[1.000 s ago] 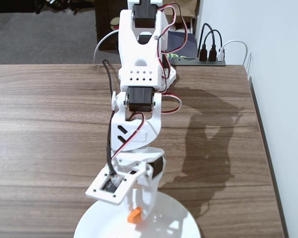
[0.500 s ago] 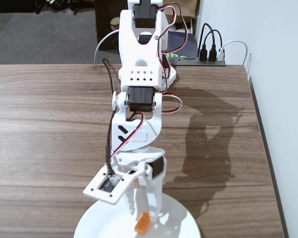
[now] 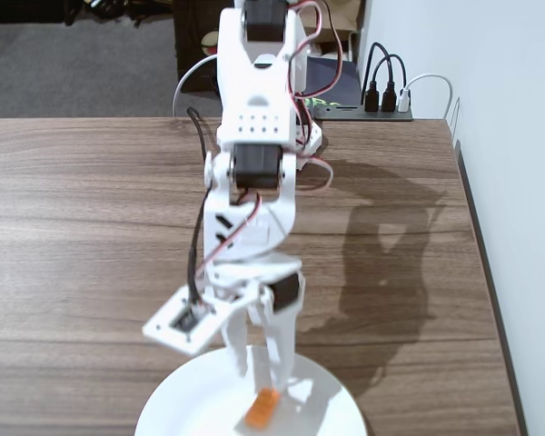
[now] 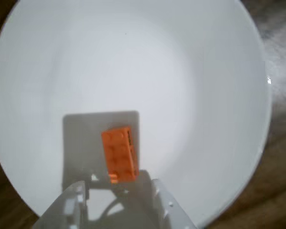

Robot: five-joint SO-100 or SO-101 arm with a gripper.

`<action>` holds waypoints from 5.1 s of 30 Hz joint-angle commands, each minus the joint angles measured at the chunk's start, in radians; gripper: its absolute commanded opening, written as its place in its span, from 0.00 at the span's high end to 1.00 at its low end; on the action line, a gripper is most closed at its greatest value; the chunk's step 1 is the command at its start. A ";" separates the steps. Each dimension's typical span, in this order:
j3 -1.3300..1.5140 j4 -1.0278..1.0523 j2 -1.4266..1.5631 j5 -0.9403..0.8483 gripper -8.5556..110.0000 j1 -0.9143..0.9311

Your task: Grasp a lego block and put it on the plate.

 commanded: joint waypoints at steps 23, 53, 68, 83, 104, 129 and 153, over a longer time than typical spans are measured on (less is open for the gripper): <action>0.752 0.196 0.965 0.391 0.92 0.034; 1.239 0.422 1.738 0.796 0.92 0.035; 1.287 0.518 1.913 0.813 0.92 0.031; 1.290 0.522 1.924 0.813 0.92 0.029; 1.290 0.522 1.924 0.813 0.92 0.029; 1.290 0.522 1.924 0.813 0.92 0.029; 1.290 0.522 1.924 0.813 0.92 0.029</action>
